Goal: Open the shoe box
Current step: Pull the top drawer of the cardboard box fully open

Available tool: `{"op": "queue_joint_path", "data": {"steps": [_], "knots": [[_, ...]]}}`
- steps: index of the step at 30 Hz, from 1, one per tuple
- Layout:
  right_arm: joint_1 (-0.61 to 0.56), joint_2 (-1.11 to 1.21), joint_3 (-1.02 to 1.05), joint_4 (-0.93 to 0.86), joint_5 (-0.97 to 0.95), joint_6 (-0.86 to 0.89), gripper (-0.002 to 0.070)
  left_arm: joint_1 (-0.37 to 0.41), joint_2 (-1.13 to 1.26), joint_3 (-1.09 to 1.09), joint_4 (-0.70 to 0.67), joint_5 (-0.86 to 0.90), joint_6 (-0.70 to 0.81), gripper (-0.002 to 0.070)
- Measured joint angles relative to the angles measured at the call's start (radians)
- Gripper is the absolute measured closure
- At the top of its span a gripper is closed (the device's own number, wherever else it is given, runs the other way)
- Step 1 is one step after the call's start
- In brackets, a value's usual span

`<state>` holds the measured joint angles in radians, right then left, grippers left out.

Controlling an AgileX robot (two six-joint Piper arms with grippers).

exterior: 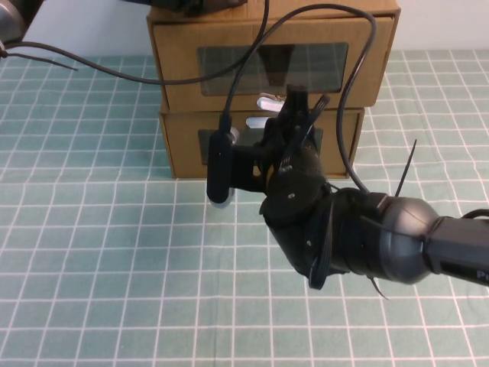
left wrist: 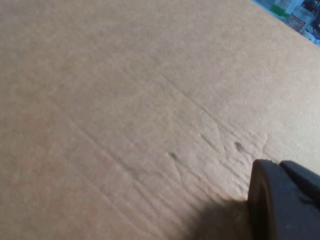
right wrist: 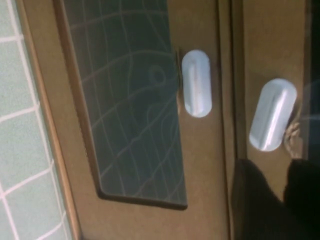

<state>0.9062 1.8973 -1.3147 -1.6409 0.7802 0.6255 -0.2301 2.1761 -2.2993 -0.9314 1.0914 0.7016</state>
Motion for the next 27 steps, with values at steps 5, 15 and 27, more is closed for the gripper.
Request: {"op": "queue_joint_path", "data": {"steps": [5,15,27], "knots": [[-0.033,0.001,0.0,-0.003,-0.023,0.035,0.0356,0.001,0.0,0.0,-0.006,0.0,0.0,0.068],[-0.083,0.047,-0.076,-0.007,-0.103,0.058,0.0325,0.002,0.0,0.0,-0.01,0.0,0.0,0.068],[-0.111,0.13,-0.191,-0.023,-0.118,0.062,0.0451,0.002,0.0,0.0,-0.01,0.0,0.0,0.068]]}}
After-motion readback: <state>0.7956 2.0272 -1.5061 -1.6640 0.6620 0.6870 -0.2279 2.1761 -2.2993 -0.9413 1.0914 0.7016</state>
